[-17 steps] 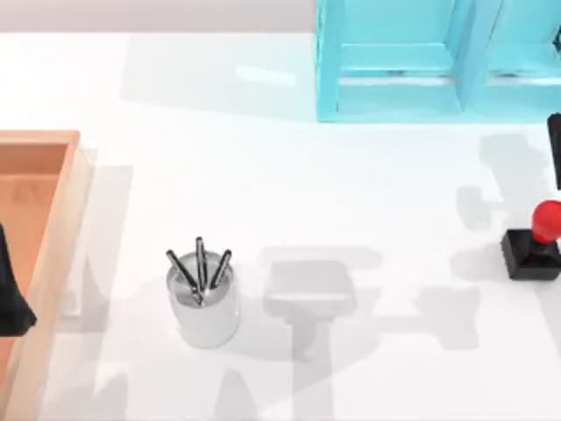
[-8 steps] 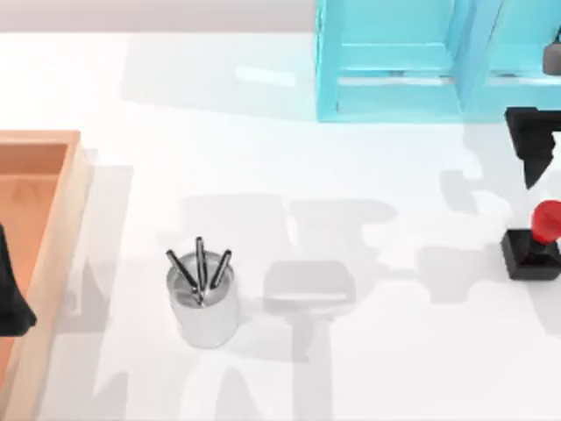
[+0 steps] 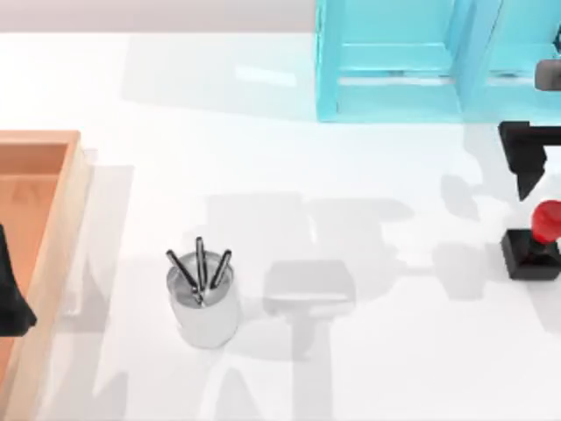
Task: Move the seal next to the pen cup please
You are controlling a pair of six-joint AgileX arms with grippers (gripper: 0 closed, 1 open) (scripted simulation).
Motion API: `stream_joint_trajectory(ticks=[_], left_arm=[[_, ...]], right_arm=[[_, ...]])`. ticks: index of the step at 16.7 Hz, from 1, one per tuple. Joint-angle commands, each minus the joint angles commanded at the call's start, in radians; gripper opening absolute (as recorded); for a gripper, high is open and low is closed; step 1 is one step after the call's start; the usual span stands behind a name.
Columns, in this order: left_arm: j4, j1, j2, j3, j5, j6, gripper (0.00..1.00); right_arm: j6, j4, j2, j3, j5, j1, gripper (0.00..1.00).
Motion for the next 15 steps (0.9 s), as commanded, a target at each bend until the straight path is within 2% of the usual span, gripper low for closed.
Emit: stream_joint_trajectory(ticks=[6,12,15], left_arm=[[0.000,0.000,0.000,0.000,0.000,0.000,1.00],[0.000,0.000,0.000,0.000,0.000,0.000,1.00],[0.000,0.000,0.000,0.000,0.000,0.000,1.00]], right_arm=[[0.005,0.272,0.055,-0.205,0.000,0.004,1.00],[0.006,0.303,0.063,-0.234,0.000,0.005,1.00],[0.006,0.303,0.063,-0.234,0.000,0.005,0.77]])
